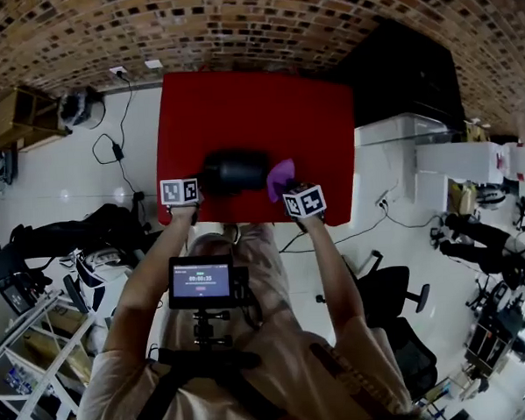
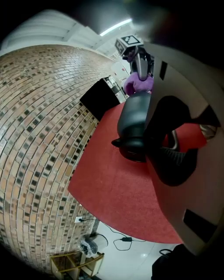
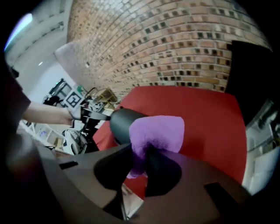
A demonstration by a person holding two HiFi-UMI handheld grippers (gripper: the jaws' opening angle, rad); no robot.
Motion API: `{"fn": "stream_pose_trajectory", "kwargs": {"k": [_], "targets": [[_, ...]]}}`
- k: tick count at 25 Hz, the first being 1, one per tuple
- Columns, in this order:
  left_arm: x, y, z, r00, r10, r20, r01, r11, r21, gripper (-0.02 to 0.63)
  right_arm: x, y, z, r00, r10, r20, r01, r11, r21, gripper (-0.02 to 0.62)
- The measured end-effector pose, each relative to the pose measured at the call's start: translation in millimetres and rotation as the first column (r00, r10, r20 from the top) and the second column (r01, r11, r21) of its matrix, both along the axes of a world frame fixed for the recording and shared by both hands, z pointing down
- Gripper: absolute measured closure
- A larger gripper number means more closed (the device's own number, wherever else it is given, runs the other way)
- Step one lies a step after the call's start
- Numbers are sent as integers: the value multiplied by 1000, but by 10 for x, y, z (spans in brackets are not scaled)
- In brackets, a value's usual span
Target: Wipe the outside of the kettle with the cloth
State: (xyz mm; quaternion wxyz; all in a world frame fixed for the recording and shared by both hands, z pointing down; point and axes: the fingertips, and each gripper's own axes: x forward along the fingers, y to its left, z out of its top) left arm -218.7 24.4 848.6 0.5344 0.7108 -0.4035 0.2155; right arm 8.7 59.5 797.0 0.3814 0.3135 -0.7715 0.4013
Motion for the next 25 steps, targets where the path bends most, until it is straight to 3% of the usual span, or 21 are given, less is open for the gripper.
{"fn": "stream_pose_trajectory", "kwargs": {"k": [4,7,9,13,16,19,22,23,25], "targets": [[7,14,3,1000,9,0,-9,1000,-3,543,-1237,382,-125,966,-238,98,229,969,96,514],[19,5,-7,1000,22,5,-22,1000,-6,541,-1815,428,149,957,-279,80,273,958,84,512],[16,-20,-12,999,30,11,-30,1000,0,541,-1902,382,404,966,-255,40,254,967,33,512],[29,-30,-25,999,41,26,-42,999,24,541,-1393,492,729,981,-193,-26,189,975,-115,512],[51,-24,-52,998,56,33,-57,998,39,541,-760,622,781,996,-94,4,93,978,-188,511],[68,-29,-57,998,62,26,-63,997,45,543,29,508,919,995,91,-48,-98,978,-184,511],[20,45,-6,998,53,28,-54,998,30,541,611,322,933,955,286,-84,-295,945,-141,512],[-1,72,10,998,49,29,-49,998,27,541,664,304,876,947,311,-77,-319,939,-132,512],[-14,94,22,999,39,24,-40,999,28,543,503,345,728,959,279,-41,-282,952,-120,512]]}}
